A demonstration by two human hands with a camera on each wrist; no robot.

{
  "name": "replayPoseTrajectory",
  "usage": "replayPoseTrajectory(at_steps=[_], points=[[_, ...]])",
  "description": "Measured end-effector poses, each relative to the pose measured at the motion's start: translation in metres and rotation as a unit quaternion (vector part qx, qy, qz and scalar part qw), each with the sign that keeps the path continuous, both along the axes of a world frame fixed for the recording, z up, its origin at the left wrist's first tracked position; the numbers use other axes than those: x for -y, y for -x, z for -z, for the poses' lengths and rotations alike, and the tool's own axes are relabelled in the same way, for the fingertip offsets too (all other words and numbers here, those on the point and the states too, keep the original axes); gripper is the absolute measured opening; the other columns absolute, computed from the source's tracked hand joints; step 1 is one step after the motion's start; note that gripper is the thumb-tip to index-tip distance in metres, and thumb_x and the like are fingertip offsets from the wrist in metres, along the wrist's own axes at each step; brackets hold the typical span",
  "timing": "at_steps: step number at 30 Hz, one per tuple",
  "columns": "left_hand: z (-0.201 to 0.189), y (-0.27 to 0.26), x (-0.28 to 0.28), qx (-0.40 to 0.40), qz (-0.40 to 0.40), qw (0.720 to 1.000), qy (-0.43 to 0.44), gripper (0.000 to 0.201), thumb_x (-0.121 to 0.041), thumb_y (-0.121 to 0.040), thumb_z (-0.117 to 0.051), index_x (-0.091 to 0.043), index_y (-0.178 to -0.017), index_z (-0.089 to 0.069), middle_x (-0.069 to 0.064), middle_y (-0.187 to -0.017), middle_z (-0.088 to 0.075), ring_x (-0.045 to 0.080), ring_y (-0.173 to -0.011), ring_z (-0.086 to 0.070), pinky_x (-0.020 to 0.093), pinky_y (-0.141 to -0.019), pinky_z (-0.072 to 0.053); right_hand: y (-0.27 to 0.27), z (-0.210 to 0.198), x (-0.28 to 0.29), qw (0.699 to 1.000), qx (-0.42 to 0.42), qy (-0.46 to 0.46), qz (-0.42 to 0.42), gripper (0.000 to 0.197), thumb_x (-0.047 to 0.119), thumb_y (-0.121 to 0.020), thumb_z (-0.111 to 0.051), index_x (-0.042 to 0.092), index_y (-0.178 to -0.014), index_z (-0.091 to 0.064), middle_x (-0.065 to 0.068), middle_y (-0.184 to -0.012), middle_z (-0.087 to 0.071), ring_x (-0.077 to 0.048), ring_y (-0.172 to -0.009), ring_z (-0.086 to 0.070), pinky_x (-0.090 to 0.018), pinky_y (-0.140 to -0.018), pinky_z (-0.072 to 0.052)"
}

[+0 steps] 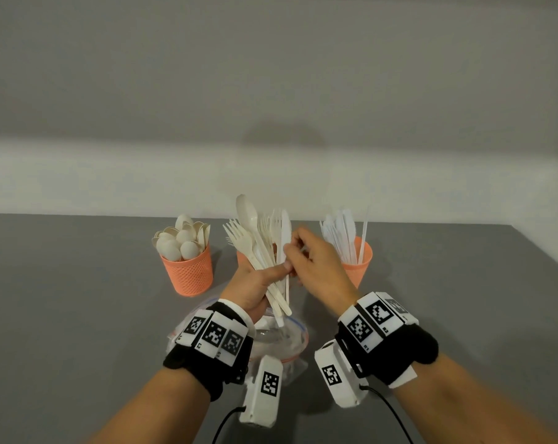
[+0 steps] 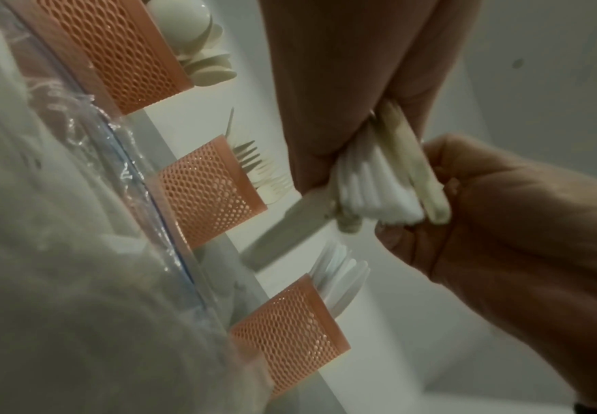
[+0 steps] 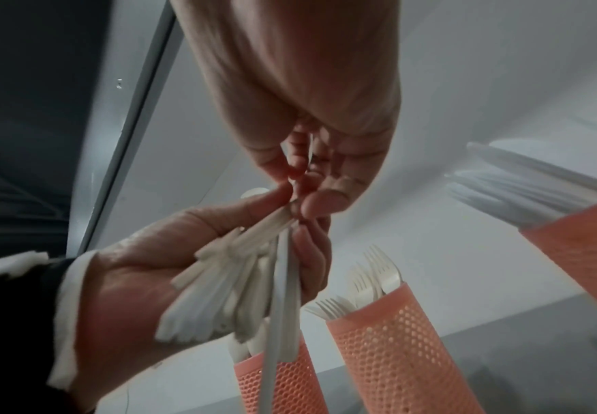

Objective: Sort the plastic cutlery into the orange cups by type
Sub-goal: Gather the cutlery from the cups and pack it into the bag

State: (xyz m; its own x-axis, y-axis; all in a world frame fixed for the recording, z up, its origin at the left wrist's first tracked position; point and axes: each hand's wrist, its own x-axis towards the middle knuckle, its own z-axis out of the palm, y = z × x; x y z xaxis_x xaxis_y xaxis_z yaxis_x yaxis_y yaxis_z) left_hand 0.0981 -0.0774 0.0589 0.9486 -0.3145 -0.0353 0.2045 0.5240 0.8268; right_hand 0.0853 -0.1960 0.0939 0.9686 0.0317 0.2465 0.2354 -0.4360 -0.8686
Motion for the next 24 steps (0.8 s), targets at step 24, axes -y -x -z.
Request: replayPoseTrajectory(at_steps=[24], points=[[0.004, -0.010, 0.015, -0.012, 0.070, 0.995, -0.070, 0.021, -0.007, -0.079, -0.065, -0.008, -0.098, -0.057, -0.001, -0.065, -0.061, 0.015, -0.060, -0.064, 0.030, -0.062, -0.056, -0.048, 0.064, 0.116, 0.941, 0.035, 0.271, 0.202, 0.017, 0.017, -0.088, -0.052, 0.010, -0.092, -0.066, -0.014, -0.096, -0.058, -0.036, -0.096, -0.049, -0.031, -0.078, -0.031]])
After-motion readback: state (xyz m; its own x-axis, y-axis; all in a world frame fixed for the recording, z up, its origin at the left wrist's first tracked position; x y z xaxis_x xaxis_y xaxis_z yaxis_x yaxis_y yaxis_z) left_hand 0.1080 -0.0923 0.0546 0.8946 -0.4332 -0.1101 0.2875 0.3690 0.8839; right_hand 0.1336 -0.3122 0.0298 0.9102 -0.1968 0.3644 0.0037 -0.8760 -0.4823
